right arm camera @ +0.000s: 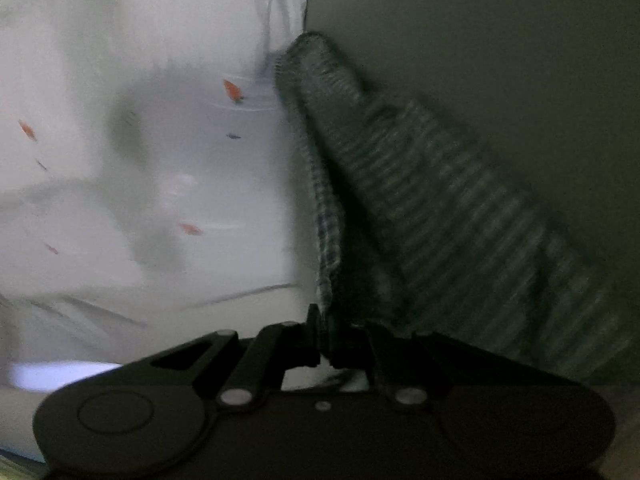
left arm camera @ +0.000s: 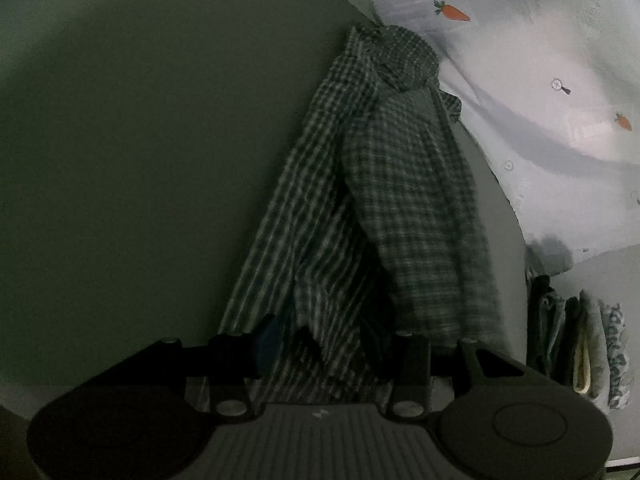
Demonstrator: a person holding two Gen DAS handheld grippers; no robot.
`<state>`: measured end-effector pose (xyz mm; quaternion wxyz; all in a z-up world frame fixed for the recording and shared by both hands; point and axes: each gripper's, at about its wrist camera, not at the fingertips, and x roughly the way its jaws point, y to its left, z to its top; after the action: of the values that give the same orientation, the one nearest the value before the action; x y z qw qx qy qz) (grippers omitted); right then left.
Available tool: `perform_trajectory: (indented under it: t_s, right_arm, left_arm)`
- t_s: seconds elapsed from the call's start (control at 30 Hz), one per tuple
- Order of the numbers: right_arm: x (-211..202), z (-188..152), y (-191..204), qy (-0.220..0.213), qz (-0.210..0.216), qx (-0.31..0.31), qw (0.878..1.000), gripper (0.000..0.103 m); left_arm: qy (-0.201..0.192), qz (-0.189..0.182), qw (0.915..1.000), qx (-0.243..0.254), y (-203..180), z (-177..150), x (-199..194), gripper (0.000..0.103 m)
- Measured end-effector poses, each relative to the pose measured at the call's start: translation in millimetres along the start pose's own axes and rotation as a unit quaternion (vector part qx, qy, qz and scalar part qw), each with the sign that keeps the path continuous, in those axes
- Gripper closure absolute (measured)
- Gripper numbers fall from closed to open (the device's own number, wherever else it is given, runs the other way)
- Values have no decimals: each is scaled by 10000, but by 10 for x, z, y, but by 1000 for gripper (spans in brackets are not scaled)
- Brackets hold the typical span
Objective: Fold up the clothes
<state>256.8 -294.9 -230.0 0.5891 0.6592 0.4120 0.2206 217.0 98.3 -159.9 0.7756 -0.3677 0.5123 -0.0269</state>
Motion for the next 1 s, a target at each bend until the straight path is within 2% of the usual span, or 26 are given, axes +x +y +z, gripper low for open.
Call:
perform_trajectory:
  t_s: [0.07,0.1,0.27,0.3,0.43,0.57,0.6,0.67,0.73,0.77,0.83,0.9,0.93,1.0]
  right_arm:
    - [-44,-34,-61,10,394,353,9986,99]
    - [-72,-37,-90,-37,380,417,9984,99]
    - [-194,19,-261,-457,-844,211,9952,99]
    - [-207,22,-277,-493,-856,234,9948,99]
    - [-237,-7,-287,-499,24,673,9965,99]
    - [-251,-13,-315,-439,821,1072,9899,99]
    - [-249,-5,-347,-410,654,1103,9909,99]
    - [-244,10,-442,-373,-273,1063,9933,99]
    - [-241,3,-500,-357,-1121,858,9893,99]
    - [-241,-3,-500,-354,-1386,730,9870,99]
    - [-240,-5,-438,-354,-1636,436,9849,98]
    - [-228,16,-309,-351,-1815,32,9828,93]
    - [-218,18,-228,-340,-1968,-245,9795,91]
    - [-207,-5,-37,-354,-2390,-961,9656,84]
  left_arm:
    - [9,-40,10000,-68,53,-22,-38,56]
    - [11,-52,10000,-74,62,-29,-47,56]
    - [79,87,9999,53,69,-91,-54,56]
    - [86,150,9998,106,65,-107,-53,56]
    - [70,404,9985,364,62,-155,-68,56]
    - [73,367,9985,405,104,-161,-119,56]
    - [73,352,9986,396,128,-166,-135,56]
    - [67,382,9987,344,176,-167,-142,55]
    - [49,468,9982,382,187,-173,-146,55]
    - [36,517,9978,420,187,-177,-148,55]
    - [12,617,9969,496,186,-187,-154,52]
    - [-12,716,9958,572,185,-196,-159,49]
    - [-5,767,9950,635,178,-208,-155,49]
    - [60,872,9924,862,158,-253,-138,49]
